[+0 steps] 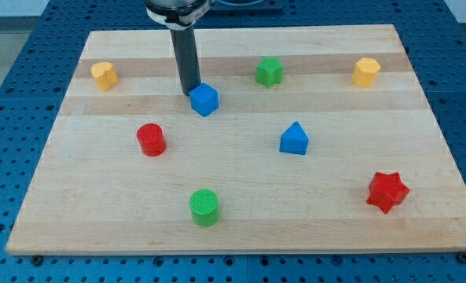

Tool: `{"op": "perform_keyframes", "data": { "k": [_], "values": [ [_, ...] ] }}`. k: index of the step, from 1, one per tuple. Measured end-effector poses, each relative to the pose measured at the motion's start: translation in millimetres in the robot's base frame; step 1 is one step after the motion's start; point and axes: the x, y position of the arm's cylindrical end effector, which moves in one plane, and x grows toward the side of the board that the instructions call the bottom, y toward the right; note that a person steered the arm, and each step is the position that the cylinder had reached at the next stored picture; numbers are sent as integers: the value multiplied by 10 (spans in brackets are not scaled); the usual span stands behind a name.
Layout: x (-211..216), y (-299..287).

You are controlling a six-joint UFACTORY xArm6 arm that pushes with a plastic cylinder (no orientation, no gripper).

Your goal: Push the blue cube to the right of the red circle

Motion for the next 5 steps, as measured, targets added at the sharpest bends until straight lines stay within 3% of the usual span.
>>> {"op": "perform_keyframes", "data": {
  "k": [1, 2, 3, 5],
  "values": [
    [72, -12],
    [-468, -27],
    [-257, 318],
    [5, 325]
  ]
}}
